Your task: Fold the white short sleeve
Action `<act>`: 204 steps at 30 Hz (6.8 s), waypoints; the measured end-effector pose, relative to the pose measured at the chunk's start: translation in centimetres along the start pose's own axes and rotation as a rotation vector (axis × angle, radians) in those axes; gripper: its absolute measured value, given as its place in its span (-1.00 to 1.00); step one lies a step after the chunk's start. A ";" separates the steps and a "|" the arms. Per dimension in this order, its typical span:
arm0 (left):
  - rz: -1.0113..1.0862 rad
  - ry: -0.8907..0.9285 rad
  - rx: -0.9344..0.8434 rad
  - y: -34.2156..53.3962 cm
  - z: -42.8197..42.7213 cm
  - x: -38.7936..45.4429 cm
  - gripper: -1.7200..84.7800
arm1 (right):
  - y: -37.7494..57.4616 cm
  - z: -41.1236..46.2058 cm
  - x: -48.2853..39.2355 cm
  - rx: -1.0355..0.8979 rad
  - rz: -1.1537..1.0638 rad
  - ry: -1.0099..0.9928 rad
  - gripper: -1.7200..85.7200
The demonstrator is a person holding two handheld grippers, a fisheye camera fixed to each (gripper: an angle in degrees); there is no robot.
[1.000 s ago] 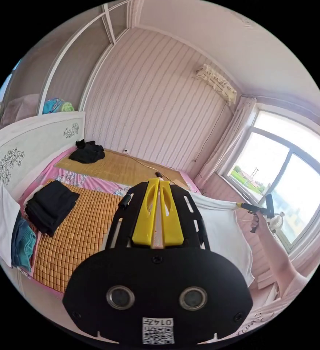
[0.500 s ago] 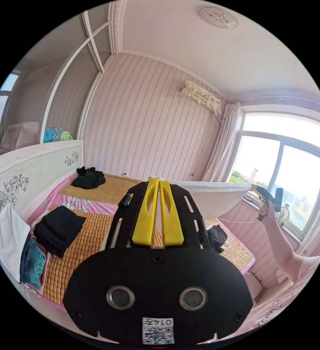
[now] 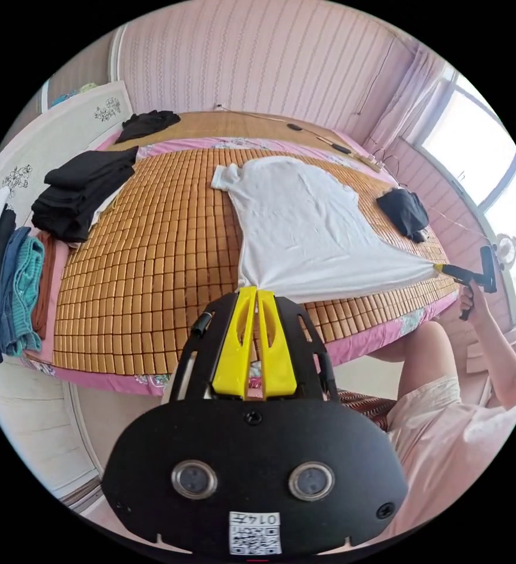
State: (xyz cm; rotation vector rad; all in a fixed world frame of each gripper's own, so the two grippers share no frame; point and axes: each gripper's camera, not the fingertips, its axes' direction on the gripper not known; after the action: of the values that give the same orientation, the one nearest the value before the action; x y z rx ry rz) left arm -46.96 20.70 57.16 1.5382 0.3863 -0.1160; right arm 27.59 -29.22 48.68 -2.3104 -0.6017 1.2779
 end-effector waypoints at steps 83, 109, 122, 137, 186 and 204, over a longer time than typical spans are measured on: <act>0.785 0.290 -0.376 -30.8 55.0 49.8 -0.97 | -14.7 35.8 22.9 -0.288 0.007 0.449 -0.96; -0.305 -0.010 -0.134 -8.4 30.4 -2.1 -0.92 | -19.8 52.2 2.5 -0.346 -0.558 0.214 -0.83; -0.433 0.118 -0.108 -5.9 32.3 -11.9 -0.86 | -25.3 77.7 -13.7 -0.465 -0.755 0.298 -0.85; -0.517 0.077 -0.018 0.2 27.6 -14.5 -0.89 | -25.2 81.0 -15.8 -0.471 -0.839 0.069 -0.85; -0.123 0.309 0.257 0.1 20.8 -8.1 -0.88 | -27.1 65.6 -9.9 -0.159 -0.508 0.013 -0.95; 0.023 0.152 -0.091 -3.5 29.8 -0.9 -0.83 | -32.1 70.1 -7.1 -0.309 -0.610 0.196 -0.88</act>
State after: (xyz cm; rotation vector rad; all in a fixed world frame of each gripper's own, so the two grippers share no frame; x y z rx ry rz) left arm -43.84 -8.93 53.74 1.4653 0.4878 0.0359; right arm -41.44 4.05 37.55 -2.1768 -1.3759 0.7006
